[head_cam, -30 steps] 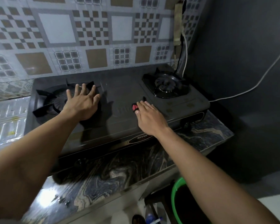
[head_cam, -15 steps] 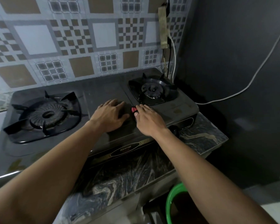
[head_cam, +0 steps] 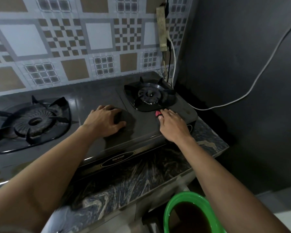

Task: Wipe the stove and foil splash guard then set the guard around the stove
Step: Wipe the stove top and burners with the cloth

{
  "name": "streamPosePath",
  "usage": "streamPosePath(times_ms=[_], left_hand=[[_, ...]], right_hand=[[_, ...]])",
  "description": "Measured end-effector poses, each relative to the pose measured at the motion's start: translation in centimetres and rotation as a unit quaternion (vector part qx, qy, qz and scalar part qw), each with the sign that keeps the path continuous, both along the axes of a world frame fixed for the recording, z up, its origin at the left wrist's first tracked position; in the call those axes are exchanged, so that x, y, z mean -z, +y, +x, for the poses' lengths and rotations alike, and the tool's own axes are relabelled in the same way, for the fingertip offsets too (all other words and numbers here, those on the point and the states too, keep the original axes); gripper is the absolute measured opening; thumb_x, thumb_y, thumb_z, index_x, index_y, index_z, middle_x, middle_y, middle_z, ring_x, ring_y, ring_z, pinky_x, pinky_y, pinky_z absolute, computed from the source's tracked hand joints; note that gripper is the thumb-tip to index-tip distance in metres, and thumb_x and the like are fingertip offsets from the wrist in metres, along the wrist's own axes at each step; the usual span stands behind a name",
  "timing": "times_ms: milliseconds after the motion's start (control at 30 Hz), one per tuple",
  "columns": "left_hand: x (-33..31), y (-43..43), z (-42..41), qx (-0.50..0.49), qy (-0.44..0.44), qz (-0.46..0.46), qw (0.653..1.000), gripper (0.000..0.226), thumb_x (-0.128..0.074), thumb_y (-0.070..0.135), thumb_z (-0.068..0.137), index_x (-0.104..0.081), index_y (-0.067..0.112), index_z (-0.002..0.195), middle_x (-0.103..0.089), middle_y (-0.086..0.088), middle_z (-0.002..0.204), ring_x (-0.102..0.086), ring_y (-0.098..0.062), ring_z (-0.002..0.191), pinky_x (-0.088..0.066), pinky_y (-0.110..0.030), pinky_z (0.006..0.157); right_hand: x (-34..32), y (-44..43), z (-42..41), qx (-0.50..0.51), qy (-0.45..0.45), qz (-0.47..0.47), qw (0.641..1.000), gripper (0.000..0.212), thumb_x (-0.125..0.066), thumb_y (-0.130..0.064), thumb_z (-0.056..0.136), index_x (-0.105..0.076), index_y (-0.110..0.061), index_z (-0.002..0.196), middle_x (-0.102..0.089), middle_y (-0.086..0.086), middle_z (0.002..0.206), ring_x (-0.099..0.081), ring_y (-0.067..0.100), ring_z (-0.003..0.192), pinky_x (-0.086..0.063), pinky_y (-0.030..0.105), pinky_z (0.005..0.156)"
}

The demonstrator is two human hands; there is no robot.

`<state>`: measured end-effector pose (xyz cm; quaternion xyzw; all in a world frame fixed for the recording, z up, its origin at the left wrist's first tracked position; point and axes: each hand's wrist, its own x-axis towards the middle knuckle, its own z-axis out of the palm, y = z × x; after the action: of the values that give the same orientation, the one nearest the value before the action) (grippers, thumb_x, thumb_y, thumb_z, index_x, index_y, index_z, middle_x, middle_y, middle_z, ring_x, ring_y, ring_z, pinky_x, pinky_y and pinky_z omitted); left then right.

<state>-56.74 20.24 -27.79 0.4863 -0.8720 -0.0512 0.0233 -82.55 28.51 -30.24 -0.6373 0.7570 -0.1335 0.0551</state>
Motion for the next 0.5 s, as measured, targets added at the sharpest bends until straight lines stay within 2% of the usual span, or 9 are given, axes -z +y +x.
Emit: streamPosePath(times_ms=[233, 333, 500], left_hand=[[0.4, -0.3, 0.3, 0.002, 0.005, -0.010, 1.000, 0.077, -0.037, 0.078, 0.080, -0.043, 0.036, 0.145, -0.048, 0.001, 0.146, -0.044, -0.031, 0.131, -0.043, -0.050, 0.100], [0.6, -0.6, 0.1, -0.011, 0.015, -0.012, 1.000, 0.070, -0.039, 0.077, 0.083, -0.044, 0.039, 0.142, -0.050, 0.000, 0.144, -0.045, -0.032, 0.129, -0.042, -0.052, 0.100], [0.4, -2.1, -0.2, -0.074, 0.025, -0.014, 0.997, 0.070, -0.047, 0.076, 0.082, -0.042, 0.041, 0.142, -0.044, -0.006, 0.147, -0.039, -0.039, 0.132, -0.039, -0.059, 0.102]], right_hand=[[-0.5, -1.8, -5.6, 0.071, 0.007, 0.024, 0.997, 0.052, -0.031, -0.030, 0.104, -0.036, -0.005, 0.149, -0.038, 0.014, 0.156, -0.031, 0.027, 0.145, -0.024, 0.042, 0.119], [-0.8, -2.3, -6.8, 0.080, -0.021, 0.027, 0.996, 0.050, -0.032, -0.031, 0.105, -0.037, -0.007, 0.149, -0.035, 0.013, 0.157, -0.029, 0.027, 0.146, -0.026, 0.041, 0.118], [-1.2, -3.5, -9.2, 0.093, -0.066, 0.007, 0.993, 0.035, -0.041, -0.030, 0.102, -0.047, -0.020, 0.135, -0.054, 0.010, 0.138, -0.052, 0.035, 0.122, -0.044, 0.043, 0.090]])
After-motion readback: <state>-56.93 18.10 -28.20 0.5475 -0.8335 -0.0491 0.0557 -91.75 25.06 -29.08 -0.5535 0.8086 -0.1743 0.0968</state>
